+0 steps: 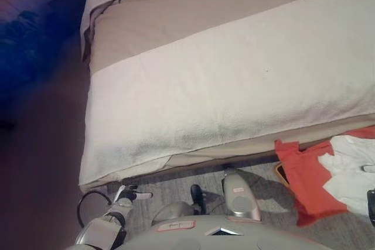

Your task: Put the clothes on the bed into the basket.

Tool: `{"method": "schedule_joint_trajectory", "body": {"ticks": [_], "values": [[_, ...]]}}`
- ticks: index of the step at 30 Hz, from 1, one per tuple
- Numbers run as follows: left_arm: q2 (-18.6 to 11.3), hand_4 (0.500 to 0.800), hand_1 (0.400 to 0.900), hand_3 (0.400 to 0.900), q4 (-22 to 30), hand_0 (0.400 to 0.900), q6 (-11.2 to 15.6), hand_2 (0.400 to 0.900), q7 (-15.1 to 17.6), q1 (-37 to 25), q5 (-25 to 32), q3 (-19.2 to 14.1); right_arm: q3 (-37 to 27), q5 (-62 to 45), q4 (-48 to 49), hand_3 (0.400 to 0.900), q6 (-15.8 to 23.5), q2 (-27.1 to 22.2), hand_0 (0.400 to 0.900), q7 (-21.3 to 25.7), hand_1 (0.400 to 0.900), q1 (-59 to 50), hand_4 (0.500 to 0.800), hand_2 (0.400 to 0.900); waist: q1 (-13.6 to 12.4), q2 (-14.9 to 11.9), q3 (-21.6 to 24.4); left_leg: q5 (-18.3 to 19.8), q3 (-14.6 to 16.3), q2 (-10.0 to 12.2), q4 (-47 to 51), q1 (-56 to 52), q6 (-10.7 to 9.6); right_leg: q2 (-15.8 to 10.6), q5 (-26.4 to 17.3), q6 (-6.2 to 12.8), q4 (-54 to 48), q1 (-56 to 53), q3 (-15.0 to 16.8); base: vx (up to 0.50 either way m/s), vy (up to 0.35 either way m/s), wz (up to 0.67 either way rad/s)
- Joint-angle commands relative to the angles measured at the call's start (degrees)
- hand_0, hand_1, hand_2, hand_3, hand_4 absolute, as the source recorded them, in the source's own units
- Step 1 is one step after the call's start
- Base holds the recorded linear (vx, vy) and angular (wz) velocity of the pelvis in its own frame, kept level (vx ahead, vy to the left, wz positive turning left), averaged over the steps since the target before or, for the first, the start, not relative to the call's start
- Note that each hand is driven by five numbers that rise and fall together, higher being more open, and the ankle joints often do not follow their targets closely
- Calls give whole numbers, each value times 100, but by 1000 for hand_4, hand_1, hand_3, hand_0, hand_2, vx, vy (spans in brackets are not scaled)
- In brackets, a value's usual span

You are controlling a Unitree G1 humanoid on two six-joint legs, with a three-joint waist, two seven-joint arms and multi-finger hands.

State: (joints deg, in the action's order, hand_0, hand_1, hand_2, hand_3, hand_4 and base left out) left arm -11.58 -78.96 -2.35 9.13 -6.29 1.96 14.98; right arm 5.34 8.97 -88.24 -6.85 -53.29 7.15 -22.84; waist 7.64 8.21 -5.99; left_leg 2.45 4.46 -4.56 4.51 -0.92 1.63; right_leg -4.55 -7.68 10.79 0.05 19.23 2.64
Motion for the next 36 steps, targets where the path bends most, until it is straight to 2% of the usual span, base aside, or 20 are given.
{"method": "schedule_joint_trajectory", "body": {"ticks": [1,10,23,29,32,36], "values": [[-326,800,900,900,-192,900,9,900,179,-63,-86,21,227,160,-110,900,-53,-618,900,333,900,-307,800,900,54,-38,-157,131,-155,-223,-32,-244,-104,-235,-747,-190,-115,-214,360,7,-13,4],[-277,800,900,900,-244,900,-16,900,220,-65,-126,16,291,60,8,900,4,-326,900,429,900,-246,800,900,-20,-155,-141,110,-187,-172,5,-253,-118,-207,-725,-219,-139,-263,315,4,-12,1],[-420,800,900,900,-271,900,-17,900,248,-60,-159,-135,486,-10,268,900,77,116,900,404,900,-239,800,900,-103,-345,-183,113,-185,-167,8,-269,-104,-208,-734,-213,-99,-246,323,-3,0,-1],[-555,800,900,900,-207,900,33,900,137,-97,-138,-307,784,-358,779,900,311,791,900,-85,900,48,800,900,-171,-502,-221,114,-198,-148,-21,-267,-86,-185,-713,-223,-65,-247,311,-14,-8,1],[-581,800,900,900,-177,900,47,900,57,-86,-185,-352,917,-393,841,900,339,1299,900,-248,900,225,800,900,-257,-574,-195,107,-253,-133,-13,-292,-71,-189,-693,-231,-54,-286,257,7,-15,12],[-577,800,900,900,-171,900,40,900,15,-80,-209,-377,918,-559,805,900,332,1861,900,-271,900,311,800,900,-334,-627,-149,102,-331,-117,22,-348,-62,-208,-667,-238,-59,-356,186,15,1,13]]}}
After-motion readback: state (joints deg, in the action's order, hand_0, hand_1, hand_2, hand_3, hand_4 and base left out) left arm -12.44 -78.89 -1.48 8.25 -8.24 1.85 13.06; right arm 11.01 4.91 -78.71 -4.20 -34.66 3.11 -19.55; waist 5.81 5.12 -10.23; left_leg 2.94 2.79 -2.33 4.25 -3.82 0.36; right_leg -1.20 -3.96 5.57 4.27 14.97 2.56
